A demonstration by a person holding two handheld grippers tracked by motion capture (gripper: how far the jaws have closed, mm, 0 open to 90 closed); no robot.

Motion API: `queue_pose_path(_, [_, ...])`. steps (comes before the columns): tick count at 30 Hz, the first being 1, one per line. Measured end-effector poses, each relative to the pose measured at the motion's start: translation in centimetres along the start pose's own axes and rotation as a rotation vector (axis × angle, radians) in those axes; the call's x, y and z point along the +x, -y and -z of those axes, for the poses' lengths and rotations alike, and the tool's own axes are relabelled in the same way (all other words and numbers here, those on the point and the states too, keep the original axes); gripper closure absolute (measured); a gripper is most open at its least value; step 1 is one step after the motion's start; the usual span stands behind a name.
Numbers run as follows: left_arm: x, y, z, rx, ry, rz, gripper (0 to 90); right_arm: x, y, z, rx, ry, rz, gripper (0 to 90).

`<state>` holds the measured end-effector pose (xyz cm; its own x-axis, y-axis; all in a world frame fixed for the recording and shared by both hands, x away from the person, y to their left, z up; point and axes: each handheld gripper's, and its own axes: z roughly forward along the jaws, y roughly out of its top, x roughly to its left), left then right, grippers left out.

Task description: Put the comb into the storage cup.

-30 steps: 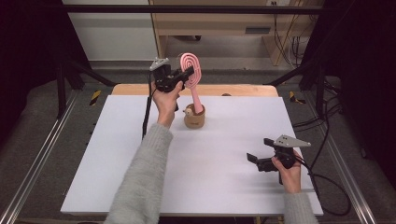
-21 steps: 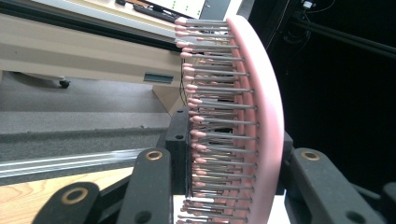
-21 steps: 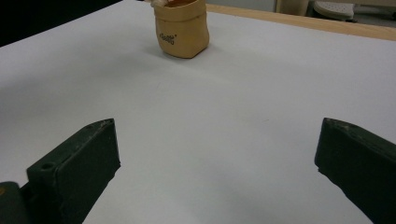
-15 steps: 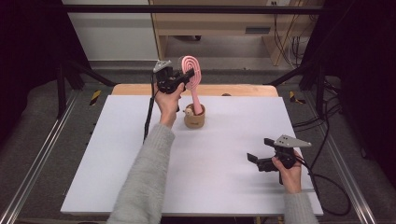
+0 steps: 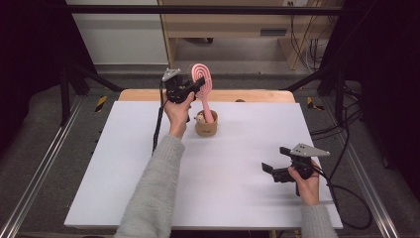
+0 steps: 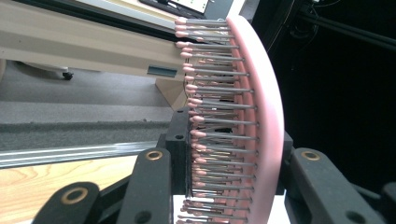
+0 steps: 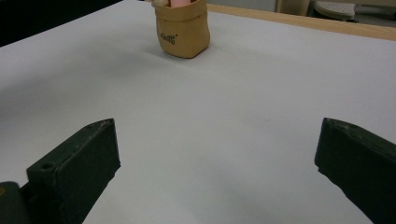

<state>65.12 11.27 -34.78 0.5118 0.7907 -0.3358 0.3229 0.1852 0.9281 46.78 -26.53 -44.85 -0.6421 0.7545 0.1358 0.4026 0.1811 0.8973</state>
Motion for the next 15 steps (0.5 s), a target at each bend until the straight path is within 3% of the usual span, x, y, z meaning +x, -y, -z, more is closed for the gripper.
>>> queue_pose_path(15, [0.6,1.8,0.0,0.014,0.011,0.023,63.2,0.0,0.0,0.0,0.004,-0.004,-0.003,0.4])
